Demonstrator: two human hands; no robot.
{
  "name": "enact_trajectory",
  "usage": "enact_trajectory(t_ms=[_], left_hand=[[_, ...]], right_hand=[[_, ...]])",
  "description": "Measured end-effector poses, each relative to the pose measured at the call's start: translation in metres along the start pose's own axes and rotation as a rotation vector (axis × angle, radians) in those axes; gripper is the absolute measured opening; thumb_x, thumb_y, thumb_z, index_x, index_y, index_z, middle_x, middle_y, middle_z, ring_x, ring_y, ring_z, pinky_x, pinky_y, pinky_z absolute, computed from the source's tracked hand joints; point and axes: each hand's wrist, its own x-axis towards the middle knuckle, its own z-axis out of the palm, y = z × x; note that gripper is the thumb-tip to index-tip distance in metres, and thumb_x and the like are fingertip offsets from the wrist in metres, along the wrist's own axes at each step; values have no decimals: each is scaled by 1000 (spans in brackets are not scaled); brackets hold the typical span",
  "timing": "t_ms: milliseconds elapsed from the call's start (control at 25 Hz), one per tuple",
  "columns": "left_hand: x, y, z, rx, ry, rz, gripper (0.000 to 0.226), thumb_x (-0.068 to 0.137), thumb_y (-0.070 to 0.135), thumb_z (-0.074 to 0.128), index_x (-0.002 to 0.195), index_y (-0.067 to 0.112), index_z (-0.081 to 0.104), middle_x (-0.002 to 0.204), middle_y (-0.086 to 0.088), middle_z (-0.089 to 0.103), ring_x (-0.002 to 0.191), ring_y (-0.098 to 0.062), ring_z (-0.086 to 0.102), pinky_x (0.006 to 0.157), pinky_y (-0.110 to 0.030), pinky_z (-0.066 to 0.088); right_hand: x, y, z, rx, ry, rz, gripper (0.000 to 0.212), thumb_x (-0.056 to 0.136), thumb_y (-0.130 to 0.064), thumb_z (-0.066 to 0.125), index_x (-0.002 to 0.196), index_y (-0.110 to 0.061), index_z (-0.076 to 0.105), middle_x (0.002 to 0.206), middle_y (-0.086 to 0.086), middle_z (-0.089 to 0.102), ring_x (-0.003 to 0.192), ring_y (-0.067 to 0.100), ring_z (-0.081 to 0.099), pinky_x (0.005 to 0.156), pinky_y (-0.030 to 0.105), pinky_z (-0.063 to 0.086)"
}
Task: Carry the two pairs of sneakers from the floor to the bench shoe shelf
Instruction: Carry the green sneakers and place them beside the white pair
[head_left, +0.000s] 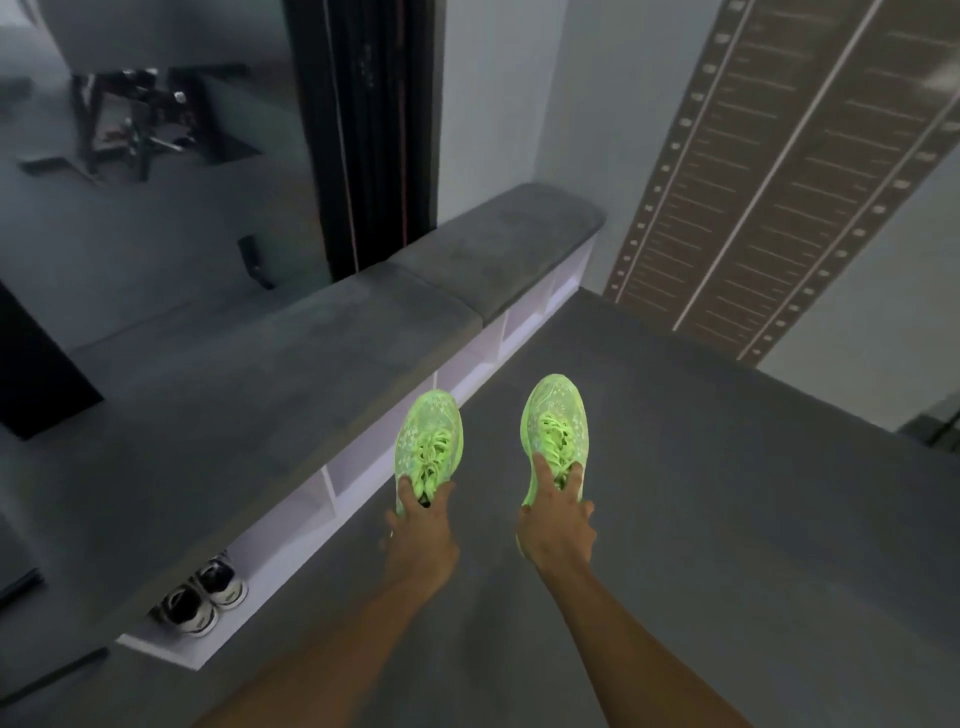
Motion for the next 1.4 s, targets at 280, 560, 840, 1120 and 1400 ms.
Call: enact_trajectory(t_ms=[280, 560, 840, 1120, 1400], left_hand=[[115, -25, -23, -51, -110, -221, 70, 85, 22, 61, 144, 46, 33, 152, -13, 16, 127, -47, 40, 99, -53, 46], [174, -55, -20, -195, -283, -549, 71, 81, 19, 62, 145, 40, 40, 146, -17, 25, 126, -44, 47, 106, -43, 46], [150, -116, 37, -322, -339, -726, 77, 87, 25, 67, 154, 38, 32, 153, -24, 30, 141, -41, 34, 113, -45, 39], [143, -210, 76, -387, -279, -776, 74, 90, 32, 68, 154, 29, 31, 150, -26, 31, 133, -47, 39, 109, -46, 41], [226, -312, 173, -467, -108, -886, 68, 84, 39, 70, 145, 41, 40, 142, -18, 30, 124, -49, 44, 104, -52, 41]], right_hand=[[118, -88, 25, -145, -246, -160, 70, 96, -27, 58, 153, -46, 23, 168, 4, 6, 137, 42, 36, 99, 54, 45], [200, -152, 66, -488, -631, -409, 72, 84, -16, 65, 150, -27, 39, 161, 11, 29, 137, 43, 43, 96, 50, 46], [176, -173, 171, -654, -848, -603, 79, 83, -13, 70, 153, -29, 38, 161, 14, 28, 137, 43, 45, 101, 53, 48], [127, -203, 273, -674, -926, -626, 83, 86, -12, 68, 157, -30, 30, 167, 14, 14, 141, 46, 38, 104, 55, 46], [161, -220, 427, -658, -854, -635, 79, 85, -18, 73, 153, -33, 36, 168, 10, 14, 139, 48, 39, 98, 55, 50]])
